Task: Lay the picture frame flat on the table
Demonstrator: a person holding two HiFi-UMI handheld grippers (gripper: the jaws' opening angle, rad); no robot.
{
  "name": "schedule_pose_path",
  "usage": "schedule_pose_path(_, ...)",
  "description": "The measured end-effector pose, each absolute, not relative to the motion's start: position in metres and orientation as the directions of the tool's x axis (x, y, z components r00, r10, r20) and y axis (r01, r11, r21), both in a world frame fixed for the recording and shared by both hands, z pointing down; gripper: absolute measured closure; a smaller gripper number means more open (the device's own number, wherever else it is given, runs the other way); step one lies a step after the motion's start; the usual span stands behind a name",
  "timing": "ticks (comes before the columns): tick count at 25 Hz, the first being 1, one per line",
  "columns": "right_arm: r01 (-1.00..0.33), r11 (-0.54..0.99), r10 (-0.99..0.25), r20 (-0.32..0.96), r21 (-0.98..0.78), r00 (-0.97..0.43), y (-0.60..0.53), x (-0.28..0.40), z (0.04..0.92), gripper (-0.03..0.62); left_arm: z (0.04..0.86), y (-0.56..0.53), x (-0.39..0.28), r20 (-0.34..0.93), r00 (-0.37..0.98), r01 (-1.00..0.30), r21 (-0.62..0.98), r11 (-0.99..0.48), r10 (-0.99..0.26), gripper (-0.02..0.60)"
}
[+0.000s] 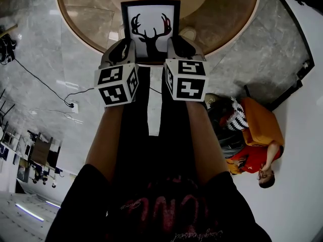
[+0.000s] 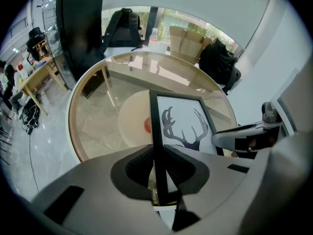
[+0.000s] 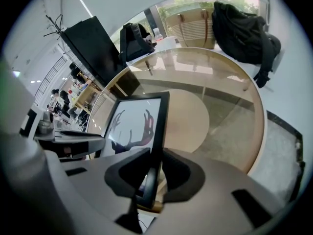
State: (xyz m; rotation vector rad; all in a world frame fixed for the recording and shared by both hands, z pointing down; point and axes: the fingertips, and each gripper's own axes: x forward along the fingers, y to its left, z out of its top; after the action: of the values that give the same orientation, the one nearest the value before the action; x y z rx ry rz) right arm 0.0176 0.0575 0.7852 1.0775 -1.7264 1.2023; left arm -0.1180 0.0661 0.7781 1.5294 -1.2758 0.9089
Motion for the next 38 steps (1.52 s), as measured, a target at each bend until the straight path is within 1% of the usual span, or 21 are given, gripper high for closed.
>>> schedule_pose_path(12,-0.922,0.209,-0.207,0.907,-0.324,-0.366,0.055,0.014,0.786,0.507,0.783,0.064,-0.121,0.939,0.187,-0.982,0.184,-0.037,-0.289,0.511)
schedule_pose_path(21,-0.926,0.204,-0.214,0.908,-0.318,-0.36,0.055,0.015,0.784,0.505,0.782,0.063,-0.12,0.938,0.199,-0.98,0.183,-0.081,-0.283,0.509)
schedule_pose_path(30,-0.936,0.208,-0.271,0.903,-0.283,-0.333,0.048,0.019,0.772,0.505,0.77,0.057,-0.121,0.924,0.184,-0.982,0.157,-0.105,-0.335,0.511)
schedule_pose_path(33,-0.936,0.217,-0.29,0.898,-0.276,-0.331,0.044,0.018,0.763,0.527,0.761,0.053,-0.122,0.919,0.184,-0.981,0.151,-0.119,-0.349,0.516)
schedule_pose_path(35,-0.936,0.221,-0.305,0.892,-0.274,-0.333,0.041,0.016,0.757,0.548,0.755,0.051,-0.122,0.916,0.182,-0.981,0.143,-0.133,-0.358,0.536)
schedule_pose_path(38,-0.933,0.239,-0.325,0.883,-0.269,-0.338,0.037,0.013,0.748,0.562,0.746,0.047,-0.121,0.908,0.187,-0.979,0.139,-0.151,-0.375,0.562)
